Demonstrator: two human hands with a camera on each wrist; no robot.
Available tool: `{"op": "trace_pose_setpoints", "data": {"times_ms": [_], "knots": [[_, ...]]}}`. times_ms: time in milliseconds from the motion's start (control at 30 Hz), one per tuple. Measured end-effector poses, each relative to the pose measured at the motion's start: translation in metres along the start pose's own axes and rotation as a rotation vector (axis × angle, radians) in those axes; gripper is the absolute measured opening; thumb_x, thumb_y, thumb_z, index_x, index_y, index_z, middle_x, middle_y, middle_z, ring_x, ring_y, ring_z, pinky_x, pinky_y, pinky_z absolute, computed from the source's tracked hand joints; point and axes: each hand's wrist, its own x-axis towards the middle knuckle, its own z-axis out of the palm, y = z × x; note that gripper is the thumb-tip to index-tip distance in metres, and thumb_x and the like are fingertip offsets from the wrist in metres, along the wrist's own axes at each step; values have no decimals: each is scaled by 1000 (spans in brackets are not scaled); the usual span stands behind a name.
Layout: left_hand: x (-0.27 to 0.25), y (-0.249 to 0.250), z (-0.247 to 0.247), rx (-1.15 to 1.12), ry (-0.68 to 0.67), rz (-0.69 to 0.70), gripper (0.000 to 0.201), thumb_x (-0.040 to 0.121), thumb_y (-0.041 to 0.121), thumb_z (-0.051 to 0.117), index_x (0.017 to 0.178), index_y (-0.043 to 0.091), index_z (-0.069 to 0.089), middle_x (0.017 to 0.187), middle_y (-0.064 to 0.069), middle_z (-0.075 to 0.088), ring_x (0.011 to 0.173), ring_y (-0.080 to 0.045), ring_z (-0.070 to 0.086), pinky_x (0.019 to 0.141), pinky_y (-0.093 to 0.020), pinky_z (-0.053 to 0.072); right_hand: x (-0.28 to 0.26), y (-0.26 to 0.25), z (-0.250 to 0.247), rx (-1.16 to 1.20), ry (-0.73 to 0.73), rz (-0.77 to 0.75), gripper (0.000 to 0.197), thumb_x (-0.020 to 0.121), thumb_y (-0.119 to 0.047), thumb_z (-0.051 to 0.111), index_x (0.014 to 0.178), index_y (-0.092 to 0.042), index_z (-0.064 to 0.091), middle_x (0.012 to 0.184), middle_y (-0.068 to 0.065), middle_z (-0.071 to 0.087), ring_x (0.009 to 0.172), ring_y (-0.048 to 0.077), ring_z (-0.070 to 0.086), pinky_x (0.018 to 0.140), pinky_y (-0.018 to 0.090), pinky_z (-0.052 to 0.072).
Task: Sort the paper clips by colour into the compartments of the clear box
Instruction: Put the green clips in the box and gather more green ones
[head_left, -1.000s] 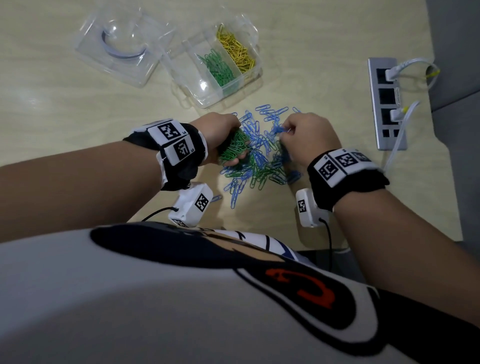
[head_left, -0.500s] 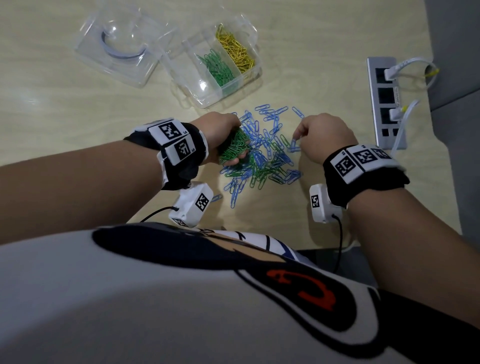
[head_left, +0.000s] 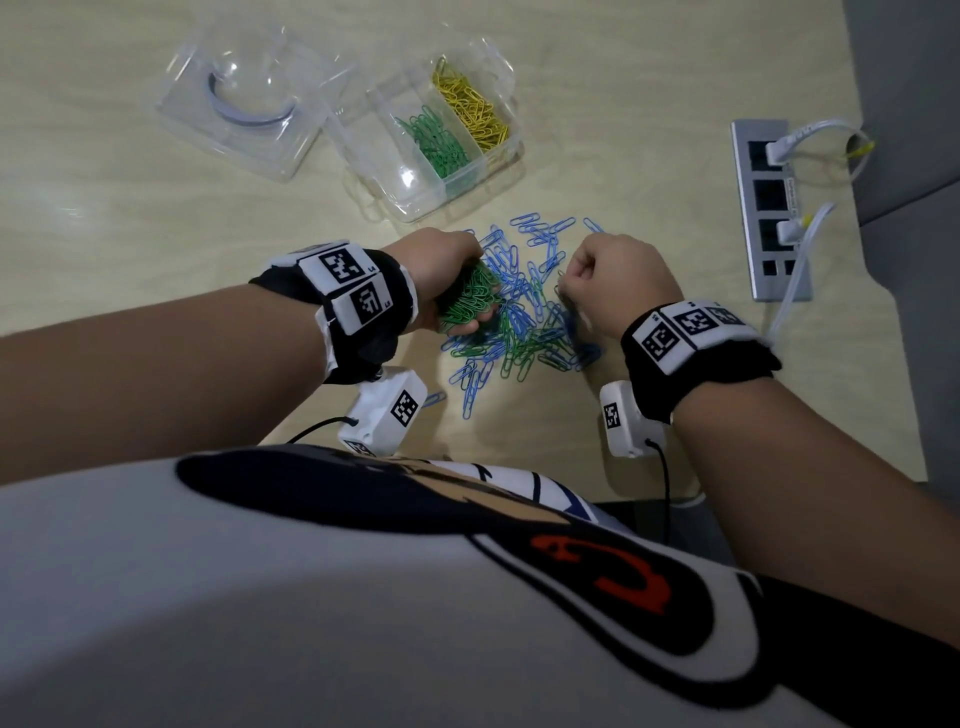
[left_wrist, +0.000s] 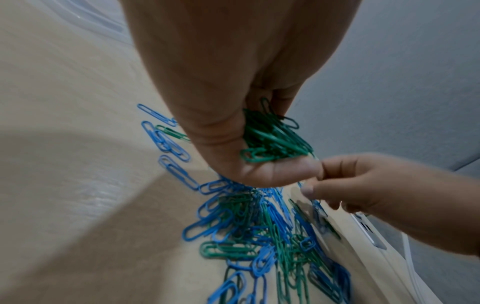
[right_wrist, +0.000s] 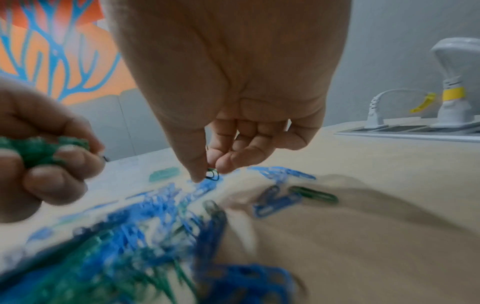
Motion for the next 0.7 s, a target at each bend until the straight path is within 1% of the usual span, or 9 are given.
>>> {"op": "trace_pose_setpoints", "data": {"times_ms": [67, 133, 200, 267, 333, 467, 533, 600, 700], "knots": [[1, -1, 0, -2, -2, -1, 36, 98, 26, 32, 84, 5, 58, 65, -11, 60, 48, -19, 59, 47, -20, 49, -5, -8, -5, 148, 24, -55, 7, 77, -24, 64, 72, -21, 60, 76, -3, 66, 80, 20, 62, 76, 34, 51], [2, -1, 3, -1, 18, 8, 33, 97, 24, 34, 86, 3, 57, 64, -13, 60, 48, -20, 60, 47, -22, 50, -14, -24, -10, 261, -28, -142, 7, 76, -24, 69, 74, -21, 64, 66, -8, 61, 67, 8, 58, 70, 26, 50], [2, 0, 6, 0, 42, 25, 26, 94, 18, 37, 87, 2, 56, 62, -15, 61, 49, -22, 61, 48, -24, 51, -24, -40, -10, 287, -113, -224, 8, 77, -24, 73, 75, -22, 65, 62, -11, 58, 58, -1, 52, 60, 16, 42], [2, 2, 8, 6, 54, 29, 21, 91, 13, 41, 87, 1, 57, 60, -16, 62, 52, -25, 62, 49, -26, 52, -28, -49, -9, 277, -134, -271, 6, 78, -26, 72, 76, -23, 67, 59, -12, 56, 56, -3, 49, 57, 13, 37], [1, 2, 8, 3, 29, 29, 21, 91, 13, 40, 90, 2, 57, 60, -15, 61, 52, -24, 62, 48, -26, 50, -26, -48, -9, 282, -99, -260, 9, 82, -29, 68, 77, -22, 69, 61, -10, 57, 58, 0, 50, 58, 15, 38], [1, 1, 5, -29, -20, 14, 30, 97, 23, 34, 84, 6, 55, 59, -8, 60, 47, -19, 59, 46, -21, 48, -14, -28, -10, 442, 13, -78, 21, 82, -30, 64, 72, -13, 68, 68, 0, 67, 62, 11, 56, 67, 29, 47], [1, 0, 4, -29, -38, 1, 34, 97, 25, 33, 80, 7, 56, 59, -7, 60, 47, -18, 58, 46, -20, 48, -7, -13, -9, 250, 20, -2, 22, 83, -27, 60, 72, -9, 66, 74, 5, 67, 74, 21, 60, 71, 30, 47], [0, 0, 2, -37, -46, -5, 34, 97, 25, 33, 78, 8, 56, 61, -7, 61, 48, -18, 58, 46, -20, 48, -4, -3, -5, -25, -35, 50, 22, 85, -27, 58, 80, -8, 67, 84, 10, 67, 87, 29, 61, 73, 30, 46], [0, -1, 2, -30, -34, -1, 35, 97, 25, 32, 78, 8, 56, 64, -8, 60, 49, -18, 58, 46, -19, 48, -1, 1, 3, -169, -85, 56, 23, 85, -32, 60, 90, -11, 68, 94, 12, 69, 93, 31, 62, 74, 32, 48]]}}
